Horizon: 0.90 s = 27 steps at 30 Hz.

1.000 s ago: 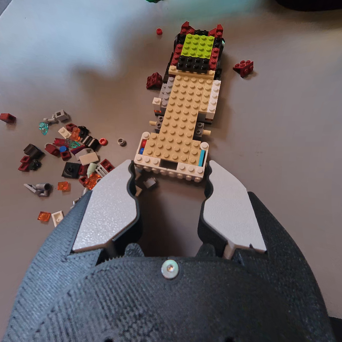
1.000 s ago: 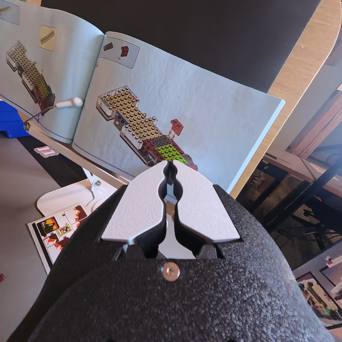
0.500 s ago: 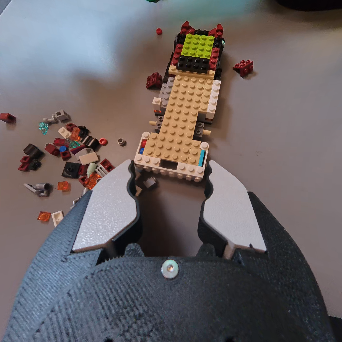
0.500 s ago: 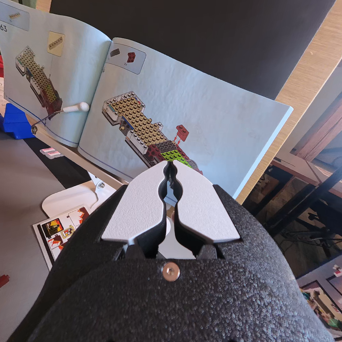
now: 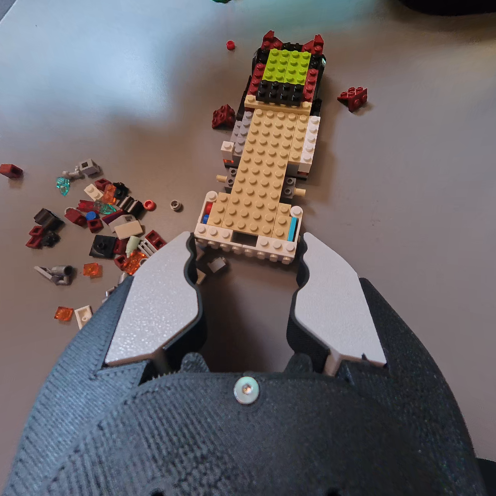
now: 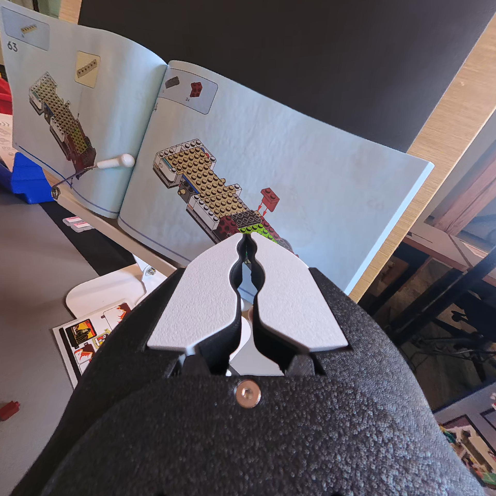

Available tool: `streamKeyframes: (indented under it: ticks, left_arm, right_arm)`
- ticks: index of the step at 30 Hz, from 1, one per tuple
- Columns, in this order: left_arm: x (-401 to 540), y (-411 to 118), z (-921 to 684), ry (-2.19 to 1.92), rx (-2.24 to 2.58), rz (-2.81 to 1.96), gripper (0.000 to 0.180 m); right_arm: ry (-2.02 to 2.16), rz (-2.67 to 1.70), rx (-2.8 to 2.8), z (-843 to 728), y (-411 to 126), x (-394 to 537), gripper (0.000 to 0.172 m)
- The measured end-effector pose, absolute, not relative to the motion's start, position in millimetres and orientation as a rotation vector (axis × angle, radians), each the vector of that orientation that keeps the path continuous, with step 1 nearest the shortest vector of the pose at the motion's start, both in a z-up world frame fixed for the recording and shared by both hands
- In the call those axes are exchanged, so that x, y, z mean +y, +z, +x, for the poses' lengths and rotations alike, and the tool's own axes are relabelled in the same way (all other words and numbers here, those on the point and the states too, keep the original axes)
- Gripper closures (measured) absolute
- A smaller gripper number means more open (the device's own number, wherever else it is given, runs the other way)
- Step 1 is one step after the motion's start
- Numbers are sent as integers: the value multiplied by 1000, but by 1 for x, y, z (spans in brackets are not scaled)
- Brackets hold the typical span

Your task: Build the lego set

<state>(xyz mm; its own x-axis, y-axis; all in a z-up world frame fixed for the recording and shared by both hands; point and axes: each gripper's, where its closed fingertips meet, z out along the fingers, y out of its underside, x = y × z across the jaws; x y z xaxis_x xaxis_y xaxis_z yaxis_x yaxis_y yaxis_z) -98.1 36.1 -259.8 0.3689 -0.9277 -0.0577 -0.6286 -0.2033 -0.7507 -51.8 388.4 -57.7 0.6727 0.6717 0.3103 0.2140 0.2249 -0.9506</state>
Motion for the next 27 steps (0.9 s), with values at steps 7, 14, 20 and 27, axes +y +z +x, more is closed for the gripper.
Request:
streamKeyframes:
  ticks: [7, 14, 20, 27]
  left_arm:
    - [36, -260, -98, -541, 1347, -1929, 107]
    - [37, -260, -98, -533, 1348, -1932, 107]
    - [36, -260, -99, -521, 1352, -1938, 107]
    - [36, -260, -99, -518, 1356, -1942, 107]
  right_arm:
    - [373, -1337, -843, -57, -56, 386, 172]
    - [471, -1290, -964, -53, -54, 335, 170]
    - [621, -1327, -1358, -44, -94, 214, 164]
    - [652, -1497, -1729, 7, -181, 99, 172]
